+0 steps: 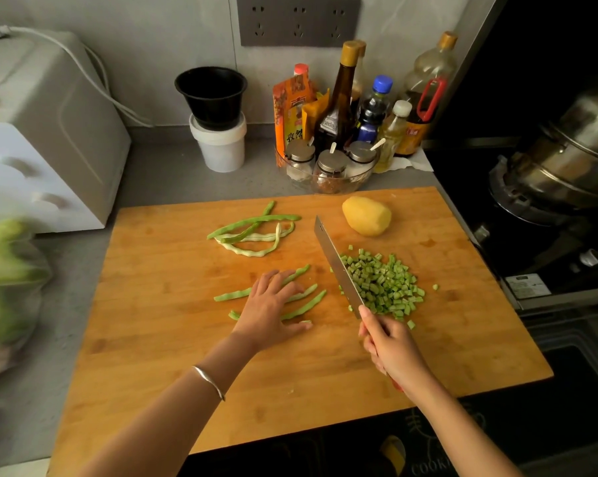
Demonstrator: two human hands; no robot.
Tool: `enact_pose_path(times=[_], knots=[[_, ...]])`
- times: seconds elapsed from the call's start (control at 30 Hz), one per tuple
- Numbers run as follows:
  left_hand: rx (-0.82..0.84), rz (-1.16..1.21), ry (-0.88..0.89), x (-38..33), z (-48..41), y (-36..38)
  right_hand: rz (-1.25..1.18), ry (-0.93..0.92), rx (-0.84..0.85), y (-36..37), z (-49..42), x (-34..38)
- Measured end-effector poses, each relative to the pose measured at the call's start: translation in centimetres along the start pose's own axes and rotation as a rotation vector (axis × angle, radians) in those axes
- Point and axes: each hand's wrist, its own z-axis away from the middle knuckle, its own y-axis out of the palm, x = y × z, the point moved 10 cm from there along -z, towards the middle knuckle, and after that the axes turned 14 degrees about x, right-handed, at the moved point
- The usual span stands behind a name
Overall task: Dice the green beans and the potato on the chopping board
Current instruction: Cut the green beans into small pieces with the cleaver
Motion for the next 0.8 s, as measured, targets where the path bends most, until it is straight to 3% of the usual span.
enact_pose_path(times=[0.43,0.7,0.8], knots=[[-0.025,0.032,0.043,-0.6,-0.6,0.2,0.016,0.141,0.021,2.4,-0.7,-1.3],[-0.028,-0.070,-0.192,1.5,-1.0,0.5,0.039,0.133,0.046,2.9,-0.4,-1.4],[-0.002,-0.119,-0.145,0.4,-1.2,1.1,-0.006,0.138,0.028,2.5,-0.3,-1.4]])
